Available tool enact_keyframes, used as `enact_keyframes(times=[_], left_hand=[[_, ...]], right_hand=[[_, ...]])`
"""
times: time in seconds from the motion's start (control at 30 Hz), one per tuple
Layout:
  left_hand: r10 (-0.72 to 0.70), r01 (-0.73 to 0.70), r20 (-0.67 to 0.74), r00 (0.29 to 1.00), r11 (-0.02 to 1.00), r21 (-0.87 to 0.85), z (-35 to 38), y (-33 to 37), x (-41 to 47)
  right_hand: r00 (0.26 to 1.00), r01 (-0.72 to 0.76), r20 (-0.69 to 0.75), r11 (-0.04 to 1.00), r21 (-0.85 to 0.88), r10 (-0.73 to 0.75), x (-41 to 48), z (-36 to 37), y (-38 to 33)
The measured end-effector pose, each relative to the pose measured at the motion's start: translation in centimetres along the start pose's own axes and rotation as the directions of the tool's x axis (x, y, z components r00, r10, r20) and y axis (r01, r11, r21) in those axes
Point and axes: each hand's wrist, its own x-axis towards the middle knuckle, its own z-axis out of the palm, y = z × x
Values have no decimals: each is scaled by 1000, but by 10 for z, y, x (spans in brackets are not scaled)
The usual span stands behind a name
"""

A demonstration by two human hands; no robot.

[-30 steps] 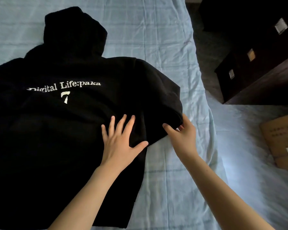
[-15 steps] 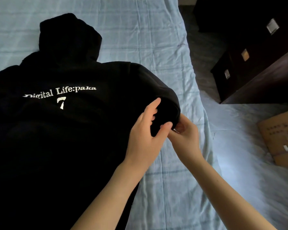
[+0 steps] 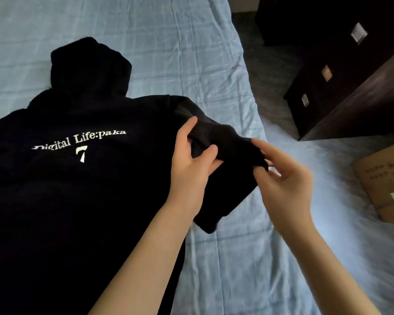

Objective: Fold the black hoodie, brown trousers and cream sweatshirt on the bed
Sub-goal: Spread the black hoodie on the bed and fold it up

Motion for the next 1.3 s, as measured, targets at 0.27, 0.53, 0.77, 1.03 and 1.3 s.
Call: enact_keyframes(times=[0.27,0.53,0.77,1.03,1.3], left_hand=[[-391,391,-62,918,920,-12,53,-49,-8],[250,-293,246,936,172,940,-74,-51,-54],[-96,-53,24,995,-308,950,-186,-58,-75],[-144,-275,263,954,-70,959,-217,-40,-122],[-196,-353,332,923,-89,931,-259,-31,-201]], right_hand=[[940,340,205,706,-621,-272,37,-72,22],[916,43,377,902,-429,136,-53,-1,73],[862,-209,393,931,-299,320,-119,113,61],[869,-257,327,902,-346,373,-191,116,55],[817,-323,433,925,-202,380,-234,109,23]])
